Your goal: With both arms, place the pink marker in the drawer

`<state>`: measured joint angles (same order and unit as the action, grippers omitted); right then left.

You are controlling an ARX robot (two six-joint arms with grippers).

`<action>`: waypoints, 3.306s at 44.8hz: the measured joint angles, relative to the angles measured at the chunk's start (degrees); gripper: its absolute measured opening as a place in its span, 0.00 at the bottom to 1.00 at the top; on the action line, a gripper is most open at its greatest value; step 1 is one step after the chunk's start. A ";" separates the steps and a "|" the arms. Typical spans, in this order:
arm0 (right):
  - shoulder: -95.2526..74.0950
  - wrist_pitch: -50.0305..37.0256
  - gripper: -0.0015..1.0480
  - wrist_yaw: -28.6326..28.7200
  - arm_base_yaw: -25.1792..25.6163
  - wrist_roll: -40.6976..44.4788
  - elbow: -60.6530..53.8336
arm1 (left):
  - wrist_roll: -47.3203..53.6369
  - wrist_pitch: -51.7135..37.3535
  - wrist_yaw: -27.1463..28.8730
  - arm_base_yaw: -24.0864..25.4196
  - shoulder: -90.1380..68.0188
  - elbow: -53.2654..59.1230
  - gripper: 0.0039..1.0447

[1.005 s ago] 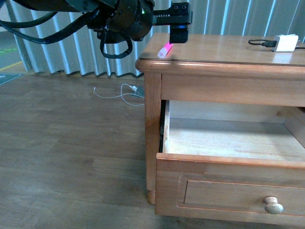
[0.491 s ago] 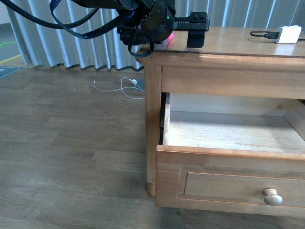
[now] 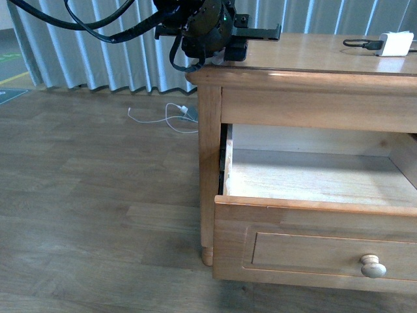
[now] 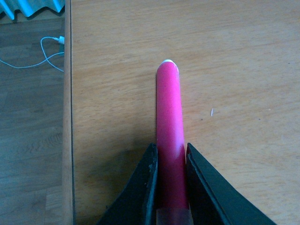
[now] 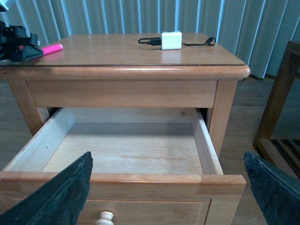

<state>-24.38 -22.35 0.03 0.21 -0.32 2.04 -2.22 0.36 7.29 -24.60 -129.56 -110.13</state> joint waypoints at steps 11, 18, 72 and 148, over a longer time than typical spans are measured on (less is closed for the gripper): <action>0.02 0.00 0.92 0.00 0.00 0.00 0.00 | 0.81 -2.03 -0.96 0.24 0.68 1.57 0.14; 0.02 0.00 0.92 0.00 0.00 0.02 0.00 | 1.42 -4.52 -2.38 0.22 2.89 5.29 0.14; 0.00 0.00 0.92 0.00 0.00 0.04 0.00 | 8.39 -11.82 -12.39 -12.90 3.32 23.04 0.14; 0.02 0.00 0.92 0.00 0.00 0.04 0.00 | 6.64 -22.01 3.56 -3.08 57.81 67.04 0.94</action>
<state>-24.36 -22.35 0.03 0.21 -0.27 2.04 4.43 -21.65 10.85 -27.68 -71.75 -43.09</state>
